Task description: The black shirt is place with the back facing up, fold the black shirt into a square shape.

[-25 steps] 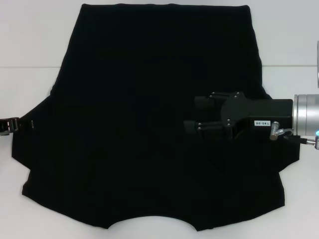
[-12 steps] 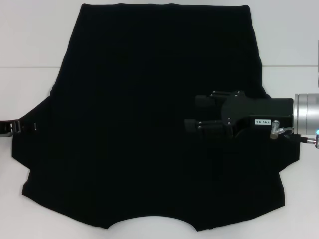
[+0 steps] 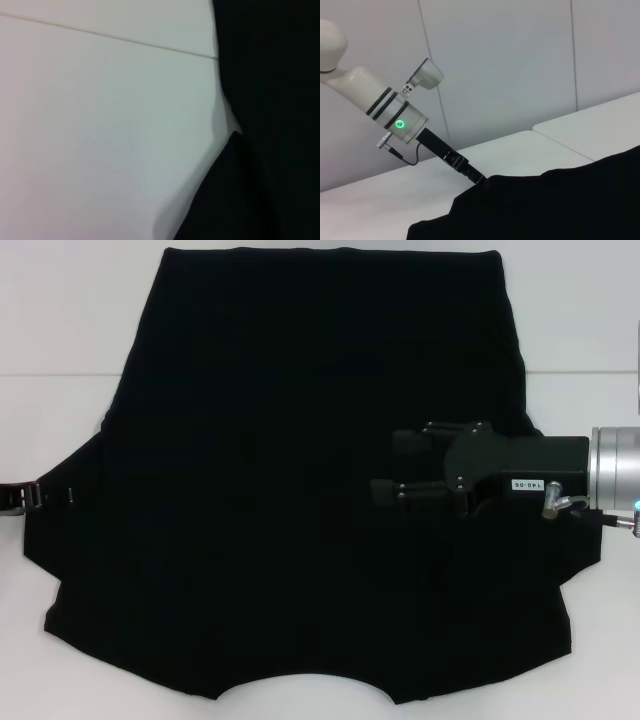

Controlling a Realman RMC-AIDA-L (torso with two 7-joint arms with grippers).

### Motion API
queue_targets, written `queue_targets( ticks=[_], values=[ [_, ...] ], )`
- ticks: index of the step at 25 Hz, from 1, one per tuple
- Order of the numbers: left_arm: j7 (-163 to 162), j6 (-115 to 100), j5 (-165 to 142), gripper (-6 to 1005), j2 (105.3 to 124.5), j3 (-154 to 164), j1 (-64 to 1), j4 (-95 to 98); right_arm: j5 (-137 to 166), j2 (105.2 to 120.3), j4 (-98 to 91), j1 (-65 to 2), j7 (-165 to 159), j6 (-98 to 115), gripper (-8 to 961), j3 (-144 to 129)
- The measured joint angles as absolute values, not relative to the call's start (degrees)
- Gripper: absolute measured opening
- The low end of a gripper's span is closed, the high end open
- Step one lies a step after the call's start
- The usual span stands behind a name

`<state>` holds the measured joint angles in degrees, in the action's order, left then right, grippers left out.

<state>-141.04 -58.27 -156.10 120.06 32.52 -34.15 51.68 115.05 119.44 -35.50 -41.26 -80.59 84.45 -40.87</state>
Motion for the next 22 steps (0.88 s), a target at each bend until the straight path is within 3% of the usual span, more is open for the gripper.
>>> queue_targets(
  ticks=[22],
  values=[
    [-141.0, -58.5, -156.9, 761, 120.18, 33.2, -34.1, 51.7, 115.0, 119.44, -35.5, -41.3, -80.5, 84.5, 853, -40.9]
  ],
)
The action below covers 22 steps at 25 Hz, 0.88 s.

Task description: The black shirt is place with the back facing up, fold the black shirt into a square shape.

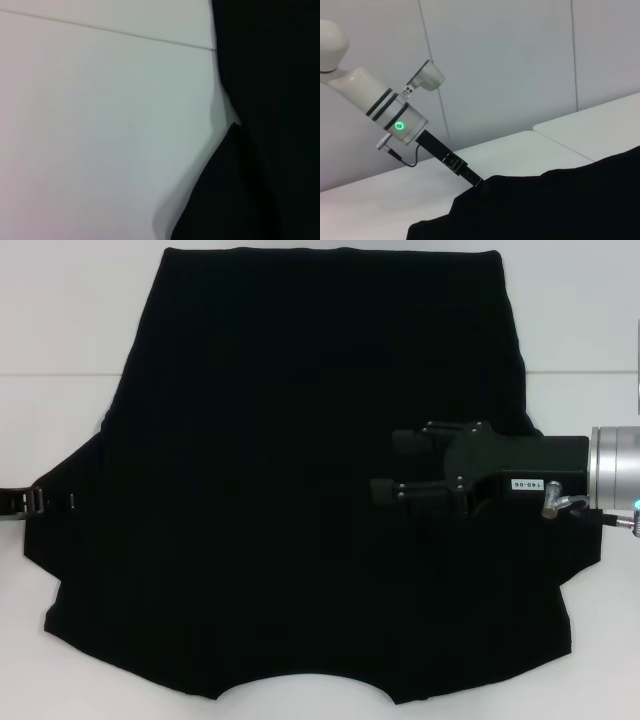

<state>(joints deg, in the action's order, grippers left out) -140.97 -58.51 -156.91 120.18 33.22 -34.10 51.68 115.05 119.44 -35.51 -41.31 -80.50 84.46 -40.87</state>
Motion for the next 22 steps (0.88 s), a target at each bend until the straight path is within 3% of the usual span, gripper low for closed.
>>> queue_targets(
  ticks=[20, 22],
  values=[
    [-140.9, -59.1, -157.0, 667, 120.29, 35.5, -34.5, 51.8, 115.1, 119.44, -35.6, -41.2, -80.6, 84.5, 853, -40.6],
    [-140.9, -59.1, -157.0, 593, 120.27, 35.5, -34.6, 51.8, 115.1, 119.44, -35.6, -41.2, -80.5, 84.5, 854, -40.6]
  ],
)
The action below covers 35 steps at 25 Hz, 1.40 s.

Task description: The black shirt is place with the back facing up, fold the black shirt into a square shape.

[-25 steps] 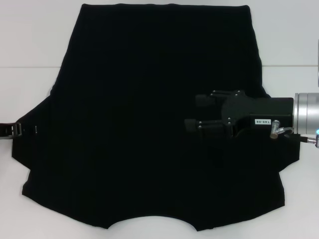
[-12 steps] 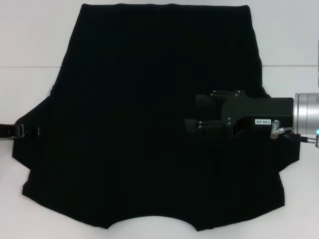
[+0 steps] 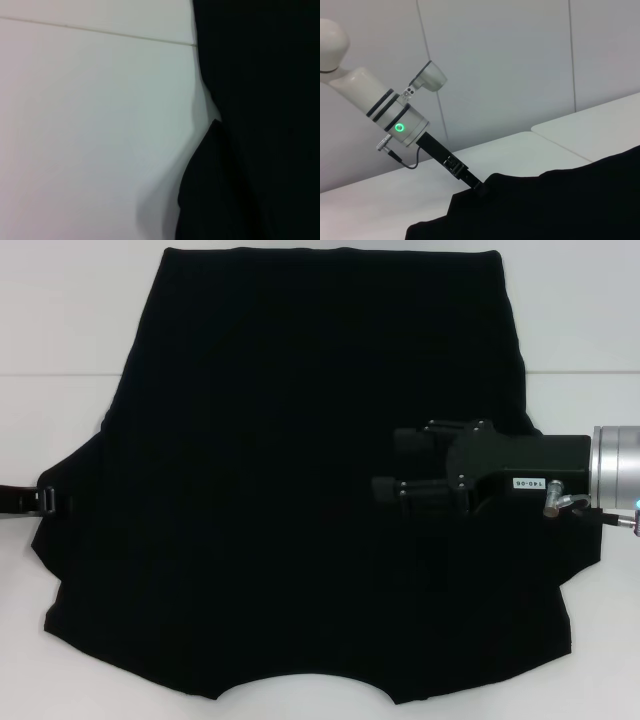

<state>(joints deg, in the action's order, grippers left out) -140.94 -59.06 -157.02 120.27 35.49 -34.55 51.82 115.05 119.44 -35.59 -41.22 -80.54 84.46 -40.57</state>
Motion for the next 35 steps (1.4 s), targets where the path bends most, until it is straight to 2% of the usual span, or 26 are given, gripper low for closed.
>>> queue_targets(
  ticks=[15, 35],
  values=[
    [-140.9, -59.0, -157.8, 6, 120.21, 35.5, -34.3, 51.7, 115.1, 119.44, -35.6, -41.2, -80.5, 84.5, 852, -40.8],
    [-141.2, -57.6, -160.1, -2, 119.81, 31.8, -33.9, 53.8, 113.5, 119.52, -35.1, -41.4, -80.5, 84.1, 854, -40.5]
  ],
)
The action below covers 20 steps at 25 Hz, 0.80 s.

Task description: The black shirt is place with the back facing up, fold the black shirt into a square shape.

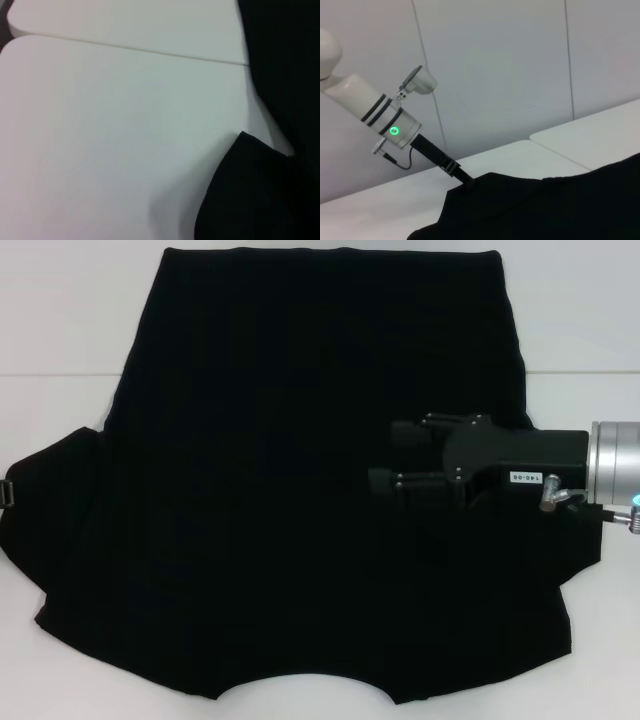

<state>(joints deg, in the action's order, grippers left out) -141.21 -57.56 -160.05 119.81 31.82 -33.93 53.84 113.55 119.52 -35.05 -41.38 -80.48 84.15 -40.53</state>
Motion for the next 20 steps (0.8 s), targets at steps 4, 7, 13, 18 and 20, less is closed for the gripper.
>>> queue_targets(
  ticks=[4, 7, 13, 18, 20],
  values=[
    [-141.1, -57.6, -160.0, -2, 119.8, 31.7, -33.5, 54.0, 113.2, 119.53, -35.2, -41.4, -80.7, 84.0, 853, -40.6],
    [-141.1, -57.5, -160.1, -2, 119.81, 31.7, -33.0, 54.6, 113.2, 119.53, -35.4, -41.4, -80.8, 83.8, 852, -40.7],
    [-141.3, -57.6, -160.1, -2, 119.7, 30.0, -32.5, 55.3, 113.2, 119.53, -35.5, -41.8, -80.8, 83.1, 853, -40.7],
    [-141.1, -57.8, -160.4, -2, 119.49, 29.1, -32.4, 55.4, 113.2, 119.53, -35.5, -42.0, -80.8, 82.9, 854, -40.7],
    [-141.1, -58.0, -160.6, -1, 119.36, 28.8, -32.4, 55.6, 113.2, 119.53, -35.5, -42.0, -80.8, 82.9, 854, -40.7]
  ],
)
